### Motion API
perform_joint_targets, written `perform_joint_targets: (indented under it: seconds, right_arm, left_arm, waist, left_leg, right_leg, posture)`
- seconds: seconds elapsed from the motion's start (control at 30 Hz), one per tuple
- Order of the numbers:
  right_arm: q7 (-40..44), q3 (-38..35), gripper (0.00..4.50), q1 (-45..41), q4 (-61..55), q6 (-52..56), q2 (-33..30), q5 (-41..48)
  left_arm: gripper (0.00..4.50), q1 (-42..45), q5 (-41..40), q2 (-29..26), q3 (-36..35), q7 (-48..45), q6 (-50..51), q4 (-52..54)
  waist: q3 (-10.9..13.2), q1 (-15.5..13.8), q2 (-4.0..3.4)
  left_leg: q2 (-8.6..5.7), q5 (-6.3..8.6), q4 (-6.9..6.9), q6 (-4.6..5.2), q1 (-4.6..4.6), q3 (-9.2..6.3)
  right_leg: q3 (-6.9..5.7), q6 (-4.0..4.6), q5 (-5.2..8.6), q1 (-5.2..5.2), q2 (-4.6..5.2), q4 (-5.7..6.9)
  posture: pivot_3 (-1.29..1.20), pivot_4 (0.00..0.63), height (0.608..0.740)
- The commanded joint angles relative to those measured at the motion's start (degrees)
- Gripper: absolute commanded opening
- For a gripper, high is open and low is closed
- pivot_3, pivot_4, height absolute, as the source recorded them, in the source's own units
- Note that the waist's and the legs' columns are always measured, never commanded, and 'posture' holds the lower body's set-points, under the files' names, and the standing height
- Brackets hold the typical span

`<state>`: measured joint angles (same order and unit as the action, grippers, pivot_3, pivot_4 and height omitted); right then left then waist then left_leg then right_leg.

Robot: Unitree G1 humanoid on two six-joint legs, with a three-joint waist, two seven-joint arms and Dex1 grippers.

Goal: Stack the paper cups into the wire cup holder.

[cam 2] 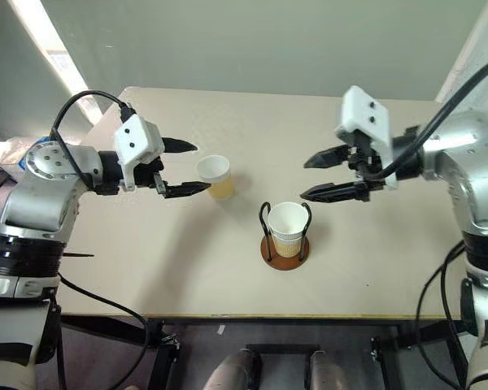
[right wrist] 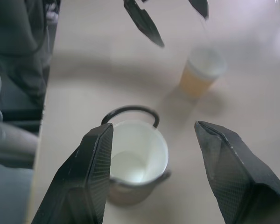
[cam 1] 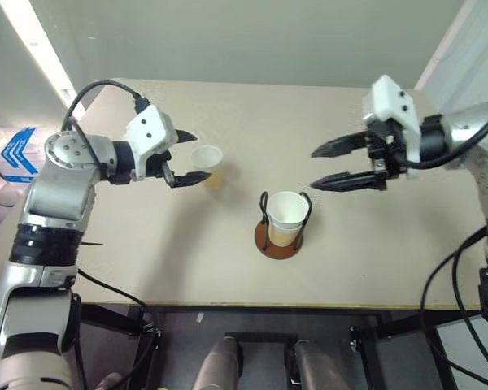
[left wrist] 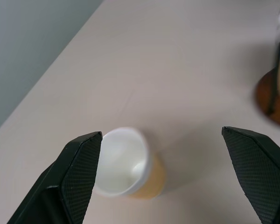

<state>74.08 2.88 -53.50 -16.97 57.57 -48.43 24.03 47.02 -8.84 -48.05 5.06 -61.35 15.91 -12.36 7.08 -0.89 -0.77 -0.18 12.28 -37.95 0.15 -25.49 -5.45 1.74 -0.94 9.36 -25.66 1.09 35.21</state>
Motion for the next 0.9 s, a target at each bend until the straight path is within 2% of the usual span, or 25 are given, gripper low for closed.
perform_joint_targets:
  seconds: [0.03, 0.17, 0.5, 0.67, 0.9]
  right_arm:
    - [-5.14, -6.35, 2.93, 1.39, -4.3, 5.08, 0.08, 4.79]
    - [-9.86, -10.22, 2.93, 4.06, -7.43, 9.19, 1.15, 9.44]
    - [-17.03, -13.4, 2.93, 7.02, -10.68, 10.91, 0.81, 16.94]
    - [-19.36, -13.96, 2.93, 7.64, -10.94, 10.19, 0.63, 19.31]
    - [-20.12, -14.93, 2.93, 9.91, -11.83, 4.55, 0.99, 21.34]
  left_arm:
    - [4.5, 3.92, 5.37, 0.85, 2.02, 2.24, -5.84, -3.3]
    - [4.5, 7.98, 11.37, 2.65, 6.47, 2.11, -12.24, -9.99]
    - [4.5, 14.63, 19.94, 6.7, 12.69, 1.21, -21.62, -25.43]
    - [4.5, 16.77, 23.47, 8.23, 14.01, 3.03, -25.49, -31.92]
    - [4.5, 19.85, 27.69, 10.66, 15.78, 5.92, -30.06, -42.64]
  waist:
    - [0.0, -0.02, 0.0]
    - [0.0, -0.09, 0.0]
    - [0.0, -0.15, 0.0]
    - [0.0, -0.16, 0.0]
    - [0.0, -0.34, 0.0]
  left_leg:
    - [0.0, -0.01, 0.0, -0.03, -0.01, 0.0]
    - [0.0, -0.01, 0.02, -0.02, 0.01, -0.01]
    - [-0.03, 0.0, -0.01, 0.01, -0.03, -0.02]
    - [-0.02, 0.01, -0.02, 0.03, -0.11, -0.02]
    - [-0.04, 0.04, -0.09, 0.08, -0.23, -0.02]
  right_leg:
    - [0.0, 0.0, 0.0, -0.04, 0.0, 0.01]
    - [0.0, -0.01, 0.0, -0.04, 0.0, 0.05]
    - [0.02, -0.12, -0.05, -0.05, 0.0, 0.03]
    - [0.01, -0.53, -0.29, -0.09, 0.0, -0.03]
    - [0.01, -0.63, -0.34, -0.14, 0.0, -0.1]
  posture:
    - [0.0, 0.15, 0.74]
    - [0.0, 0.15, 0.74]
    - [0.0, 0.15, 0.74]
    - [0.0, 0.15, 0.74]
    - [0.0, 0.15, 0.74]
